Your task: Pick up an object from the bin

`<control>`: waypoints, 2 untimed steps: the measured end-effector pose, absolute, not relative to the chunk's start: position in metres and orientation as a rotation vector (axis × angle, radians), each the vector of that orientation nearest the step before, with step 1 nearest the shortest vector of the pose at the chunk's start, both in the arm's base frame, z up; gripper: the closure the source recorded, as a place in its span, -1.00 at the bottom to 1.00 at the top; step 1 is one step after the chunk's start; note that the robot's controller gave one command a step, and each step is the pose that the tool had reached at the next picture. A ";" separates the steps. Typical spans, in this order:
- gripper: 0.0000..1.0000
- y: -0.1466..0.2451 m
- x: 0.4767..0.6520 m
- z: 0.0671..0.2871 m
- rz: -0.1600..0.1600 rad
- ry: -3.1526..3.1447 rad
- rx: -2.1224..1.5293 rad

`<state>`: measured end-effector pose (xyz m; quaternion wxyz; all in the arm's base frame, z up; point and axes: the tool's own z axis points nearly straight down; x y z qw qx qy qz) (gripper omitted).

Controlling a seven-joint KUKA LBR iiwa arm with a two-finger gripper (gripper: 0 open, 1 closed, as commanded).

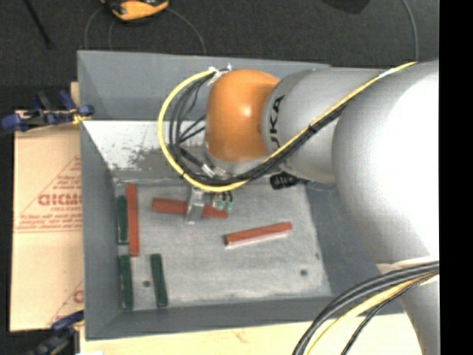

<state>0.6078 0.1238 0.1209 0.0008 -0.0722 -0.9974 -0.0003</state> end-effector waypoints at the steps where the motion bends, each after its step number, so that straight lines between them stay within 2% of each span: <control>1: 1.00 0.124 0.609 0.142 -0.003 -3.136 -0.227; 2: 1.00 0.124 0.610 0.155 -0.005 -3.141 -0.228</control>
Offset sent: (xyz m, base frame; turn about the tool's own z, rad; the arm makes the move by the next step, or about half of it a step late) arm 0.0000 0.0000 0.0406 0.0000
